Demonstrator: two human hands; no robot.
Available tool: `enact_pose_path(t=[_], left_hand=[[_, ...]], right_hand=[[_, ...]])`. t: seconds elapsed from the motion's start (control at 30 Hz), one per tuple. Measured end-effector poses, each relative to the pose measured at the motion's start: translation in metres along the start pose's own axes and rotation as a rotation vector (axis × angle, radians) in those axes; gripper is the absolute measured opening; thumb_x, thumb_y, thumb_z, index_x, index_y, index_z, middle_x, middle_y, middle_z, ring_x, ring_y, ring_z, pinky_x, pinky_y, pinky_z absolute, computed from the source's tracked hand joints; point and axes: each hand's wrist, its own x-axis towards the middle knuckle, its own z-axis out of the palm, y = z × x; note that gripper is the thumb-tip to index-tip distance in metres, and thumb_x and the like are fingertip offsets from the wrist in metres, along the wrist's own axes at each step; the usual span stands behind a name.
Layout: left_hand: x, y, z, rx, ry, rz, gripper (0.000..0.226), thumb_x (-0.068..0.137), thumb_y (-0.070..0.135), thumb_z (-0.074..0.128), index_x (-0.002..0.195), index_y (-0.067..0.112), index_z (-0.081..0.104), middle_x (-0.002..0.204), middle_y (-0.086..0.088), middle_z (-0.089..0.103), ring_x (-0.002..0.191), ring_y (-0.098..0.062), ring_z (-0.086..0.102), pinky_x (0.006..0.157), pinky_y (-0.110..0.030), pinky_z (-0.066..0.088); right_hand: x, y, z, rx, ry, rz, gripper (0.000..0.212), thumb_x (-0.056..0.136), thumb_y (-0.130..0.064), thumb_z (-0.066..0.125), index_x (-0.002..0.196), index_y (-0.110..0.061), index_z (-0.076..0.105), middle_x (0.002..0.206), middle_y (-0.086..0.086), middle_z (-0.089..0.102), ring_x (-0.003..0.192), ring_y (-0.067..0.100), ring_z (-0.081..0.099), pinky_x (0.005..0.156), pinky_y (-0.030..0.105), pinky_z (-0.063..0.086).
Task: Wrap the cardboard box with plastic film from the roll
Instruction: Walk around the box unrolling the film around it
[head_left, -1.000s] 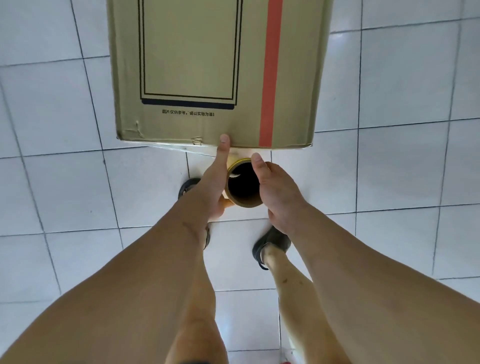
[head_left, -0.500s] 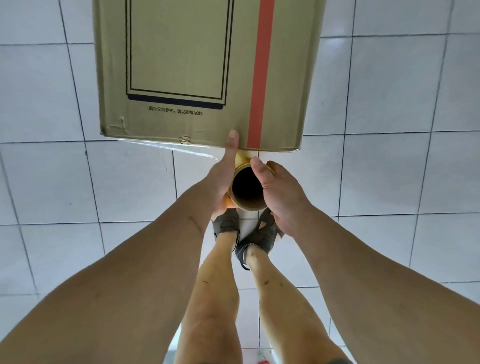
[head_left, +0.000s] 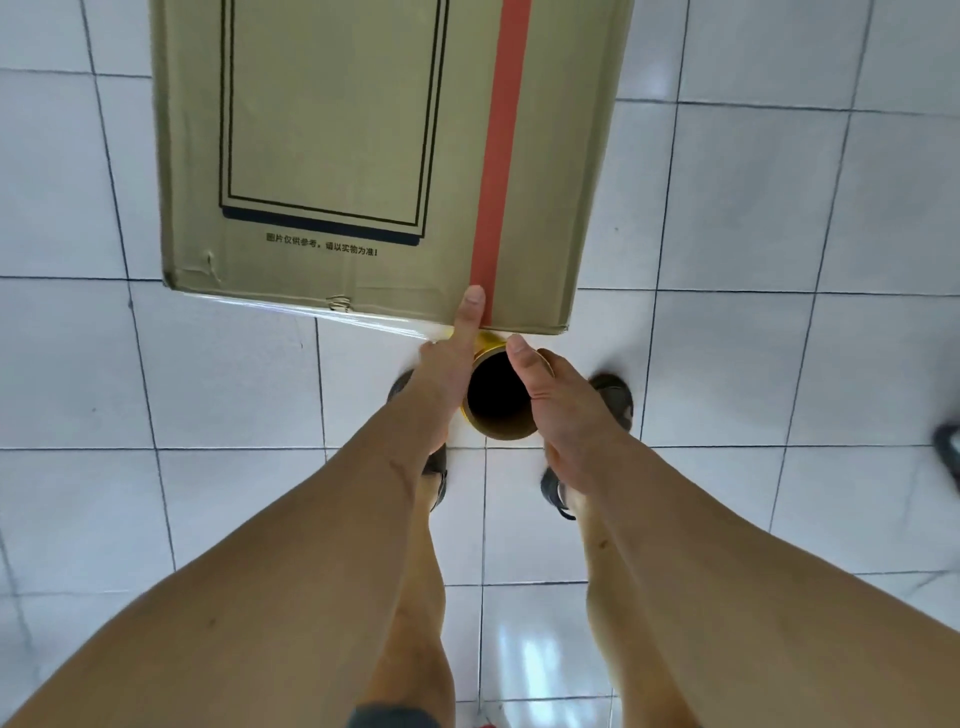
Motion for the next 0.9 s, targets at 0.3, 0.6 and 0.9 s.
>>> enact_pose_path(t=[0.3, 0.6, 0.9], left_hand=[[-0.008, -0.003, 0.023, -0.056, -0.012, 0.034, 0.123, 0.06, 0.115, 0.039, 0.137, 0.025, 0.073, 0.134, -0.009, 0.079, 0.129, -0.031, 0.071, 0.122, -0.052, 0.049], [-0.012, -0.01, 0.059, -0.156, 0.082, -0.066, 0.132, 0.048, 0.118, 0.047, 0.134, 0.021, 0.071, 0.13, -0.011, 0.079, 0.128, -0.035, 0.071, 0.11, -0.057, 0.059], [-0.007, -0.02, 0.091, -0.228, 0.133, -0.012, 0.118, 0.066, 0.11, 0.045, 0.138, 0.019, 0.066, 0.124, -0.011, 0.076, 0.12, -0.032, 0.071, 0.112, -0.051, 0.056]], right_hand=[[0.006, -0.003, -0.031, -0.136, -0.102, -0.035, 0.065, 0.09, -0.063, 0.06, 0.141, -0.025, 0.049, 0.135, -0.007, 0.058, 0.121, 0.014, 0.054, 0.079, 0.021, 0.04], [0.026, -0.013, -0.072, -0.255, -0.133, -0.076, 0.06, 0.088, -0.063, 0.062, 0.135, -0.027, 0.054, 0.132, -0.005, 0.06, 0.121, 0.015, 0.056, 0.092, 0.026, 0.038], [0.027, -0.018, -0.095, -0.284, -0.138, -0.079, 0.062, 0.089, -0.064, 0.06, 0.135, -0.024, 0.056, 0.13, -0.005, 0.063, 0.117, 0.013, 0.059, 0.098, 0.029, 0.044]])
